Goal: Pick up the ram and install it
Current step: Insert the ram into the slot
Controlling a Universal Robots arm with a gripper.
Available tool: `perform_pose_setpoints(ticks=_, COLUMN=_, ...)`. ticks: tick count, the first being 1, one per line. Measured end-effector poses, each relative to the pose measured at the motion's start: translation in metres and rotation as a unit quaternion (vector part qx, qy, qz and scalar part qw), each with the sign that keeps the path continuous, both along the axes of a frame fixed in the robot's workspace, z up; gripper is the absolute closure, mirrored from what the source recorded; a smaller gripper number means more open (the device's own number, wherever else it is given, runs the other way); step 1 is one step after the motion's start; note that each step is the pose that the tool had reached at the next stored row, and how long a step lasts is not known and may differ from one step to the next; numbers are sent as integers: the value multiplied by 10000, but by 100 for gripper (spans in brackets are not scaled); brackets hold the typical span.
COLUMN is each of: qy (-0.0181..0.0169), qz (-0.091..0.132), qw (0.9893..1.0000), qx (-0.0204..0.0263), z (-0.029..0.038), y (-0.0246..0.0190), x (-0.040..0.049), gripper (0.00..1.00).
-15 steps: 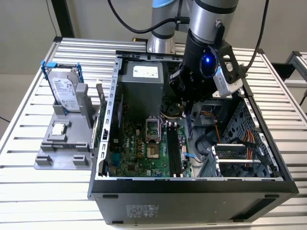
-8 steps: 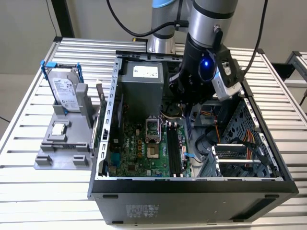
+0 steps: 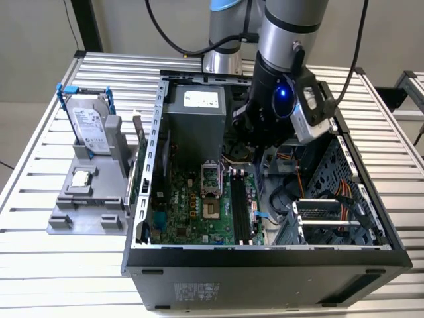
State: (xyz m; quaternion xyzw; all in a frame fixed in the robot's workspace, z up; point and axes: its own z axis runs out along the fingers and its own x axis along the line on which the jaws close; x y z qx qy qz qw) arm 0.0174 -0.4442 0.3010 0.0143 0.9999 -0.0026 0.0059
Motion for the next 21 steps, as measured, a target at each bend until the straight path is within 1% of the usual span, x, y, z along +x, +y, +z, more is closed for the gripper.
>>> perform_pose_setpoints(ticks=4, qy=0, qz=-1, qw=10000, qx=0, z=-22, y=-2, x=-9, gripper=100)
perform_pose_setpoints(ticks=9, qy=0, qz=0, qw=10000, qx=1, z=-79, y=-6, x=-15, gripper=100)
perform_pose_setpoints(ticks=12, qy=0, qz=0, qw=10000, qx=0, z=-94, y=-15, x=-18, gripper=100)
perform_pose_setpoints(ticks=17, qy=0, qz=-1, qw=10000, qx=0, z=-128, y=-36, x=-19, gripper=100)
perform_pose_setpoints(ticks=21, qy=0, qz=-1, qw=10000, qx=0, z=-146, y=-69, x=-19, gripper=100)
